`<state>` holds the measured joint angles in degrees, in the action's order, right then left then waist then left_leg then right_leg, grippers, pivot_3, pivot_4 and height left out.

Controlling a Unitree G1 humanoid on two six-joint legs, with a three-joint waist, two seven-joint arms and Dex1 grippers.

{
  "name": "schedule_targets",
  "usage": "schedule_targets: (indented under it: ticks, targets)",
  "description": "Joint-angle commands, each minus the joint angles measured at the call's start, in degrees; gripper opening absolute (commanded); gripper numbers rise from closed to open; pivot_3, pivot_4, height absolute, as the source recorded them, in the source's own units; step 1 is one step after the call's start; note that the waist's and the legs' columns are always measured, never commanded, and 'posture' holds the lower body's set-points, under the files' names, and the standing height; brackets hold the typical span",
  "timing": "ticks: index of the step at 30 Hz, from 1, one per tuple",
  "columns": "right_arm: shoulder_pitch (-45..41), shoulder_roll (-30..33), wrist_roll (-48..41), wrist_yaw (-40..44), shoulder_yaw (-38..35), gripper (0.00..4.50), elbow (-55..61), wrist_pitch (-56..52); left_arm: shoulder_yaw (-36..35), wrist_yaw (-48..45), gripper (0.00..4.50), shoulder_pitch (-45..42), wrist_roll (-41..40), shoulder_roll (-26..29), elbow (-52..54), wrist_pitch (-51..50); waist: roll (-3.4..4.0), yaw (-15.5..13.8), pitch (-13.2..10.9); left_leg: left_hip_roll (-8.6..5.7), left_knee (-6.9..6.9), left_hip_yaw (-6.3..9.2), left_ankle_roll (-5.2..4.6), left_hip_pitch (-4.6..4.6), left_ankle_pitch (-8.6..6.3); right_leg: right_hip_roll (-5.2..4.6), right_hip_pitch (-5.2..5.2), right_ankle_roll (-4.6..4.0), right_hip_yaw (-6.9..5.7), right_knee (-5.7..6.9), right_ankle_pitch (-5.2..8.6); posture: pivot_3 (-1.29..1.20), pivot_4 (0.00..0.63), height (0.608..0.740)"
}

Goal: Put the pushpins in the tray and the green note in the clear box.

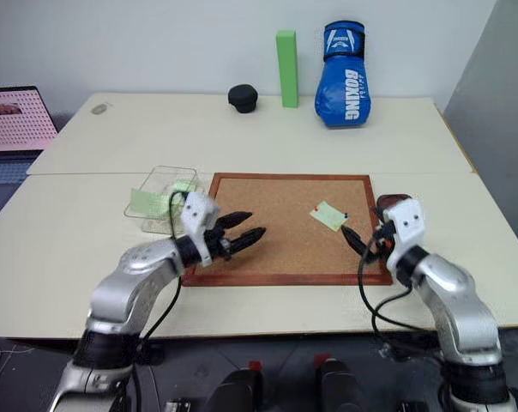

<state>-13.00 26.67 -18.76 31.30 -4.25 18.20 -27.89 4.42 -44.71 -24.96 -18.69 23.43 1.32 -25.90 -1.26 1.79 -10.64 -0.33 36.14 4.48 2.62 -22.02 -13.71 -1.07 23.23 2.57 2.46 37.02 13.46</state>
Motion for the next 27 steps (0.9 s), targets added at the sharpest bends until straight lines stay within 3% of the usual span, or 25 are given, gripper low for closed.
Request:
schedule_targets:
  ticks: [1,4,11,19,27]
  targets:
    - [-5.32,-0.1,0.79,2.3,2.57,4.37,-4.69,1.62,3.59,-7.28,1.98,-5.5,1.78,-0.26,-8.72,5.56,0.0,0.04,0.0,0.0,-0.03,0.0,0.0,-0.01,0.0,0.0,0.01,0.01,0.0,-0.01,-0.01,0.0,0.15,0.74]
    - [-9.49,-1.67,1.1,2.08,3.55,4.37,-9.86,1.61,5.04,-10.73,1.26,-8.44,3.12,-0.37,-14.3,9.27,0.0,0.1,0.0,0.0,-0.04,-0.01,0.0,-0.15,-0.01,0.0,0.13,-0.02,0.01,-0.02,0.0,0.0,0.15,0.74]
    - [-13.65,-2.99,3.98,1.71,4.52,4.37,-19.69,4.62,5.08,-10.91,0.06,-10.37,4.86,-3.14,-19.61,14.24,0.0,0.0,0.0,-0.04,-0.01,0.03,-0.01,-0.32,-0.01,-0.06,0.22,-0.16,-0.02,-0.03,-0.1,0.0,0.15,0.74]
    - [-15.04,-3.93,5.65,1.11,4.67,4.37,-26.51,7.72,6.81,-8.93,0.03,-8.0,7.82,-6.85,-20.85,16.56,0.0,0.0,0.0,-0.04,0.02,0.04,-0.01,-0.31,-0.01,-0.06,0.22,-0.15,-0.02,0.04,-0.1,0.0,0.15,0.74]
    - [-19.22,-7.2,6.09,1.91,5.31,4.37,-31.9,11.66,11.29,-6.66,0.03,-5.7,14.31,-6.46,-27.34,14.84,0.08,0.25,0.05,-0.02,0.01,0.02,-0.01,-0.01,-0.01,-0.02,0.06,-0.1,0.02,0.15,-0.07,0.0,0.15,0.74]
